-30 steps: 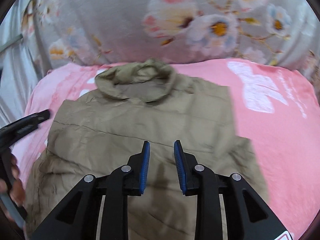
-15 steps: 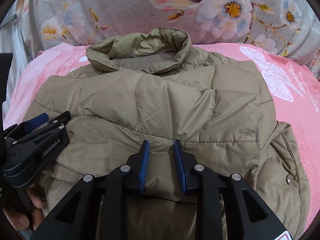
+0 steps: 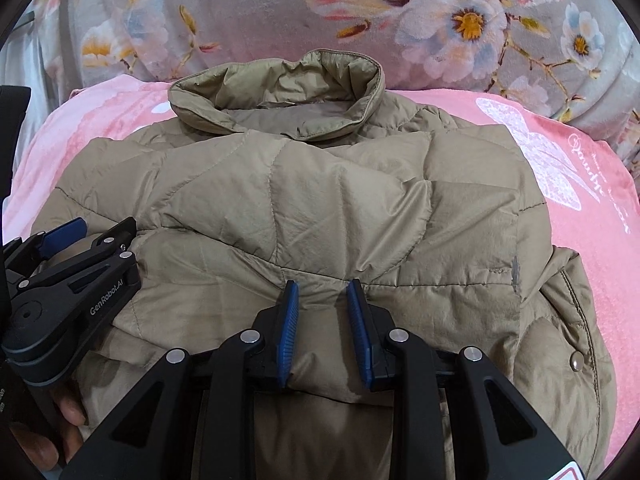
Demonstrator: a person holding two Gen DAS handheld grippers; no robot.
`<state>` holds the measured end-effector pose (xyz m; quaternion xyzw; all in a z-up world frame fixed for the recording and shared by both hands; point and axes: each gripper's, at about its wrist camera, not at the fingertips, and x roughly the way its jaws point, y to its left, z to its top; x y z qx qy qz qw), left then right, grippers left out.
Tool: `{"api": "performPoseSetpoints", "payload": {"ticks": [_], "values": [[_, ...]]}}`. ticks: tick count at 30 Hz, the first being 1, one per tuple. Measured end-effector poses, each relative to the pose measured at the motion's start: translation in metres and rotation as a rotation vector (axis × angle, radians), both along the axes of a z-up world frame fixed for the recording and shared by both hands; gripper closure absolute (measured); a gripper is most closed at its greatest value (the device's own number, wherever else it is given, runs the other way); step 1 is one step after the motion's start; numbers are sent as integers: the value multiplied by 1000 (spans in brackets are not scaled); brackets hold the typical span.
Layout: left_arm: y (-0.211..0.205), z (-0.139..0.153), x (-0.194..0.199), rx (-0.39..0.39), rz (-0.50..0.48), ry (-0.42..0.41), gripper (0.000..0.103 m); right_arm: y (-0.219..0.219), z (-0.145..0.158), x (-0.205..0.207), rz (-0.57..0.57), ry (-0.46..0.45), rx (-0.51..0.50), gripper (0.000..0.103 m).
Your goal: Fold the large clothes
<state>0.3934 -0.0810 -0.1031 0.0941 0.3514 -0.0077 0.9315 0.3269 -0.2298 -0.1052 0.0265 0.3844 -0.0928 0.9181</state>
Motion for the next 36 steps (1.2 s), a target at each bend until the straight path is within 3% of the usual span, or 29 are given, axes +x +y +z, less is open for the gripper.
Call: {"api": "performPoseSetpoints", "payload": {"ticks": [11, 17, 20, 21, 24, 26, 27, 29, 35, 36], "values": [[-9, -3, 0, 66, 7, -3, 50, 3, -2, 2, -5, 3, -11, 76], [-8, -3, 1, 73, 17, 3, 46, -3, -1, 3, 2, -1, 42, 75], [6, 6, 0, -37, -34, 21, 39, -20, 3, -3, 35, -14, 164, 72], [16, 12, 1, -110, -79, 52, 35, -24, 7, -4, 46, 0, 192, 71], [39, 40, 6, -246, -110, 84, 34, -44, 30, -7, 67, -5, 261, 70], [47, 62, 16, -306, -97, 66, 34, -61, 51, 1, 52, -40, 300, 69], [52, 75, 29, -375, -91, 69, 34, -69, 56, 7, 39, -52, 325, 67], [51, 85, 58, -473, -102, 115, 34, -90, 65, 30, 4, -88, 414, 62], [29, 68, 135, -567, -63, 239, 35, -121, 42, 104, -84, -14, 653, 61], [27, 62, 143, -572, -52, 259, 45, -122, 37, 111, -93, -1, 669, 64]]}}
